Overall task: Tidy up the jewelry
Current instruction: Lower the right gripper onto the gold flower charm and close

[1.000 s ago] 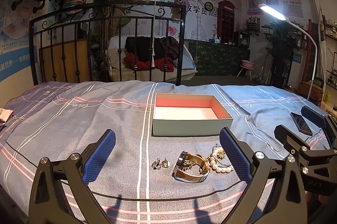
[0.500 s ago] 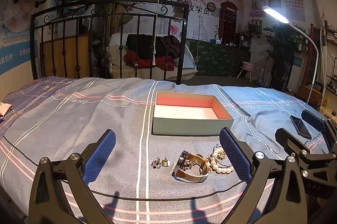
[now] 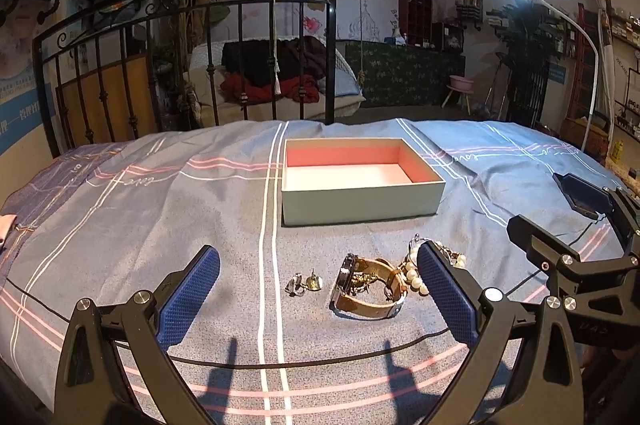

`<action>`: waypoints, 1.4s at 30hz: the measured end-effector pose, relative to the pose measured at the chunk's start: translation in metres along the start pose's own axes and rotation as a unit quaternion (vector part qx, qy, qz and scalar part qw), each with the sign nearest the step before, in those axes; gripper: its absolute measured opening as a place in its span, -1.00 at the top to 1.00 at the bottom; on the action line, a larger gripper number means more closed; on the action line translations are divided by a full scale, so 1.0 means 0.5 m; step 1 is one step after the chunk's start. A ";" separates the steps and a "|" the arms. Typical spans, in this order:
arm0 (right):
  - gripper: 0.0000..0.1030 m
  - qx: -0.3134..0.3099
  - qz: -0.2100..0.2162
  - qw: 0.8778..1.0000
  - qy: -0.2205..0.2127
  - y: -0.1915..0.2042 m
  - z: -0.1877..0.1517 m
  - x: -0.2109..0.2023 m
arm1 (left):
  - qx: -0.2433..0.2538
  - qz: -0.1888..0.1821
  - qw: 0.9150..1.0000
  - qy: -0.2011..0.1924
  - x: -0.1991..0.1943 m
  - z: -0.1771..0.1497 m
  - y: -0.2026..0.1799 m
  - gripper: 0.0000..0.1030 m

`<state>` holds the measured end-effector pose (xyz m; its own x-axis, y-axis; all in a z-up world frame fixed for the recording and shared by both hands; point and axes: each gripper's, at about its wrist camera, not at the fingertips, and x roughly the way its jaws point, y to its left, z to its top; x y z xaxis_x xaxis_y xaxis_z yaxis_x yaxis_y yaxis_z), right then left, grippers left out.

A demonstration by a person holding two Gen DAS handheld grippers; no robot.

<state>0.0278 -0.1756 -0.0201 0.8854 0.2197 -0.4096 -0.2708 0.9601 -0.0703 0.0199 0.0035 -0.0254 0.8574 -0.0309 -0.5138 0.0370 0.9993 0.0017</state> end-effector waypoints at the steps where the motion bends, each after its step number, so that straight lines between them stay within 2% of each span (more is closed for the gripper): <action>1: -0.89 0.002 0.005 1.000 0.006 -0.001 0.001 0.007 | -0.005 -0.002 1.000 0.009 0.007 -0.001 0.005 -0.87; 5: -0.78 0.007 0.021 0.999 0.038 -0.002 0.005 0.044 | -0.012 0.000 0.998 0.066 0.050 -0.003 0.019 -0.87; 9: -0.51 0.013 0.045 0.995 0.085 -0.006 0.001 0.097 | -0.024 -0.007 0.993 0.112 0.089 -0.006 0.029 -0.87; 13: -0.19 0.013 0.067 0.989 0.133 -0.007 -0.009 0.152 | -0.014 -0.011 0.992 0.122 0.112 -0.006 0.019 -0.83; 15: -0.11 0.020 0.077 0.985 0.153 -0.010 -0.017 0.174 | -0.006 -0.018 0.992 0.127 0.125 -0.004 0.010 -0.79; 18: -0.09 0.020 0.088 0.981 0.171 -0.012 -0.024 0.197 | 0.013 -0.029 0.991 0.132 0.139 -0.002 -0.004 -0.68; 23: 0.06 0.012 0.104 0.976 0.193 0.001 -0.027 0.224 | 0.028 -0.039 0.989 0.140 0.155 0.000 -0.015 -0.52; 30: 0.50 0.017 0.130 0.969 0.209 0.007 -0.030 0.249 | 0.050 -0.054 0.986 0.152 0.178 -0.002 -0.029 -0.17; 32: 0.62 0.020 0.137 0.968 0.211 0.008 -0.031 0.251 | 0.057 -0.069 0.984 0.154 0.183 -0.003 -0.035 0.06; 34: 0.71 0.021 0.141 0.967 0.211 0.009 -0.032 0.250 | 0.063 -0.078 0.982 0.160 0.189 -0.004 -0.040 0.38; 36: 0.86 0.026 0.144 0.967 0.211 0.007 -0.033 0.248 | 0.065 -0.078 0.982 0.160 0.192 -0.004 -0.042 0.50; 42: 0.98 0.028 0.146 0.969 0.197 0.005 -0.029 0.233 | 0.048 -0.086 0.983 0.153 0.188 0.005 -0.032 0.70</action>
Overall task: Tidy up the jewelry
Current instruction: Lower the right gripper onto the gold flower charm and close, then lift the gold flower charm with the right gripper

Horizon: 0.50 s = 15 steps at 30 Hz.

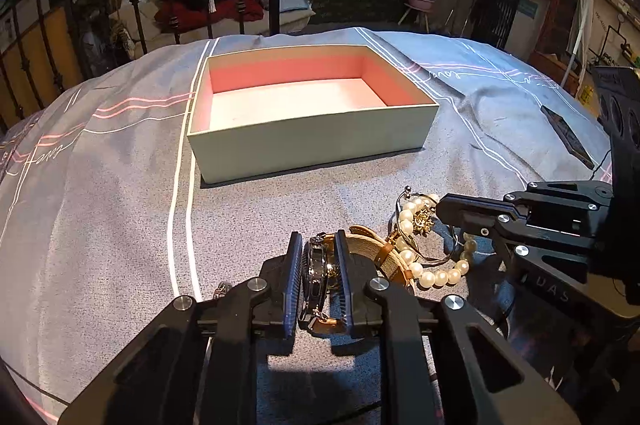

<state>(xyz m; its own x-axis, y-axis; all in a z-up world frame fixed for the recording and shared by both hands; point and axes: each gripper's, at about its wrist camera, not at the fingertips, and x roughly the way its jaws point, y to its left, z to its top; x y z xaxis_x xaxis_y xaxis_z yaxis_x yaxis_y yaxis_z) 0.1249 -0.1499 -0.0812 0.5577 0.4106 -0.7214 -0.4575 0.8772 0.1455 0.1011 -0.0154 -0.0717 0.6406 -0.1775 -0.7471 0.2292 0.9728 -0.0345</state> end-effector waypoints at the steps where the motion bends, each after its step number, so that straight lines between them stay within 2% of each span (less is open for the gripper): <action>1: 0.98 -0.001 0.000 1.000 -0.004 0.001 0.000 -0.005 | 0.001 0.002 1.000 -0.002 -0.002 0.000 -0.001 0.74; 15: 0.98 -0.001 0.001 1.000 -0.011 0.001 0.005 -0.016 | -0.002 0.001 1.000 -0.017 -0.015 0.009 -0.003 0.82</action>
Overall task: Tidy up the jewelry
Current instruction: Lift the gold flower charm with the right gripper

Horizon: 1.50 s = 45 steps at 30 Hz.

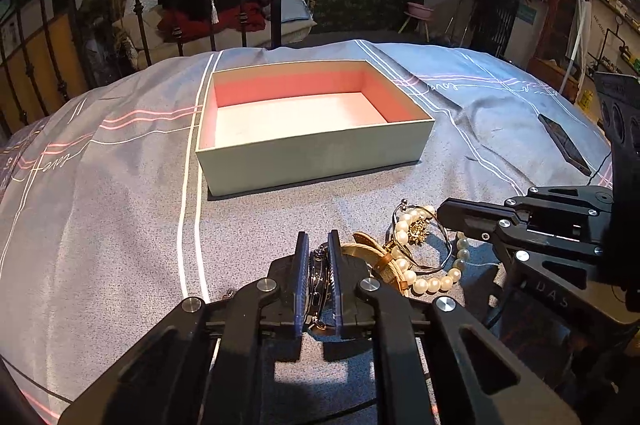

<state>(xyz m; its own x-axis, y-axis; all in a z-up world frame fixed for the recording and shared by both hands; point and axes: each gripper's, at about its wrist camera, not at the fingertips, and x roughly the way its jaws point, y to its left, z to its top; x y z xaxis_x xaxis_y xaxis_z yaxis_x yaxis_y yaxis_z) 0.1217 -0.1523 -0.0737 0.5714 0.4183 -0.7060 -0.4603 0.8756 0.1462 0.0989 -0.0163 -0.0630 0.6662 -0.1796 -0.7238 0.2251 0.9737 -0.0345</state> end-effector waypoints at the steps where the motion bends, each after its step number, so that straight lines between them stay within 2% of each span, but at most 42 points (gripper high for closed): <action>1: 0.98 -0.003 -0.006 1.000 -0.001 0.001 0.000 -0.001 | 0.002 -0.001 1.000 0.000 -0.001 0.000 -0.001 0.82; 3: 0.95 -0.013 -0.016 1.000 -0.003 0.004 0.002 -0.002 | 0.003 0.001 1.000 -0.003 -0.002 -0.001 -0.001 0.82; 15: 0.90 0.002 -0.005 1.000 0.014 -0.012 0.002 0.024 | 0.002 -0.003 1.000 -0.005 -0.005 -0.003 -0.001 0.82; 17: 0.58 0.004 -0.007 1.000 0.014 -0.014 0.001 0.026 | -0.001 -0.005 1.000 -0.003 -0.006 -0.002 0.001 0.82; 18: 0.23 0.004 -0.010 1.000 0.010 -0.014 0.002 0.024 | -0.005 -0.008 1.000 -0.002 -0.007 -0.002 0.002 0.82; 19: 0.16 0.002 -0.011 1.000 0.008 -0.013 0.003 0.023 | -0.006 -0.008 1.000 -0.002 -0.008 -0.002 0.003 0.82; 21: 0.21 0.000 -0.006 1.000 0.017 -0.011 0.004 0.031 | -0.006 -0.007 1.000 -0.002 -0.009 -0.002 0.004 0.82; 22: 0.41 0.000 -0.001 1.000 0.021 -0.011 0.003 0.035 | -0.005 -0.005 1.000 -0.002 -0.009 -0.002 0.003 0.82; 23: 0.50 0.000 0.004 1.000 0.026 -0.011 0.004 0.039 | -0.004 -0.005 1.000 -0.003 -0.009 -0.002 0.001 0.82; 27: 0.68 -0.006 0.011 0.999 0.031 -0.004 0.003 0.042 | -0.001 -0.003 1.000 -0.001 -0.008 -0.002 0.001 0.82; 41: 0.69 0.000 0.008 1.000 -0.015 -0.006 0.010 -0.009 | -0.002 -0.004 1.000 -0.004 -0.014 -0.001 -0.002 0.82; 45: 0.69 -0.002 0.015 0.999 -0.040 -0.003 0.013 -0.028 | -0.004 -0.002 1.000 -0.007 -0.017 0.000 -0.002 0.82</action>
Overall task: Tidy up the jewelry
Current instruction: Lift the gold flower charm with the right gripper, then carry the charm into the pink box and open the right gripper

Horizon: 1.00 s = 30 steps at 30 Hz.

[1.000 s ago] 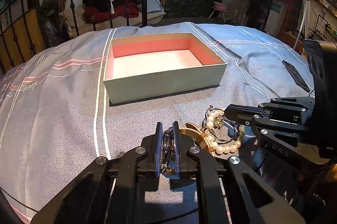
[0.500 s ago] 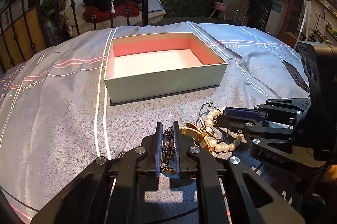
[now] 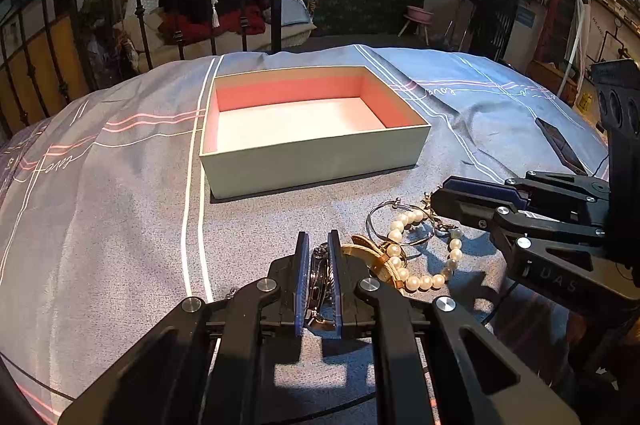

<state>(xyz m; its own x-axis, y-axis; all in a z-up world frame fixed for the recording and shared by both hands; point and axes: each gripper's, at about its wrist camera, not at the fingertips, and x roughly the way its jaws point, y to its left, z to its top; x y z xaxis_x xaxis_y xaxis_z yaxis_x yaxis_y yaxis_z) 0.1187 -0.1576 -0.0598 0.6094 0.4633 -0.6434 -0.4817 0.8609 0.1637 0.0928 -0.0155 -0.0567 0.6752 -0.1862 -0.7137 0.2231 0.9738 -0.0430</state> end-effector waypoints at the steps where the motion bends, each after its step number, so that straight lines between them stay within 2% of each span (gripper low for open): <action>1: 0.69 -0.002 -0.002 1.000 -0.006 0.002 0.002 -0.005 | 0.000 0.000 1.000 -0.001 -0.001 0.001 0.000 0.82; 8: 0.69 -0.006 -0.006 1.000 -0.022 -0.001 0.033 -0.011 | 0.005 0.000 1.000 -0.016 -0.008 0.033 0.003 0.82; 16: 0.69 -0.001 -0.028 0.999 -0.040 -0.027 0.139 0.020 | -0.003 0.001 1.000 -0.029 0.025 0.156 0.017 0.82; 23: 0.69 0.011 -0.054 0.998 -0.004 -0.071 0.223 0.113 | -0.047 -0.011 0.999 0.024 0.128 0.258 0.058 0.81; 26: 0.68 0.015 -0.058 0.998 0.020 -0.084 0.230 0.154 | -0.063 -0.015 0.997 0.049 0.168 0.272 0.070 0.81; 30: 0.68 0.017 -0.054 0.997 0.047 -0.086 0.219 0.193 | -0.059 -0.014 0.995 0.073 0.201 0.270 0.073 0.81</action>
<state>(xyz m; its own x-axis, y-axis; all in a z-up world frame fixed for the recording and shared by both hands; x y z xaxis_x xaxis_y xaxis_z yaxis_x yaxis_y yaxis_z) 0.2672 -0.1270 -0.0470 0.5942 0.3481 -0.7251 -0.3947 0.9117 0.1142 0.2637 -0.0164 -0.0355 0.5582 -0.2013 -0.8049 0.1499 0.9786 -0.1408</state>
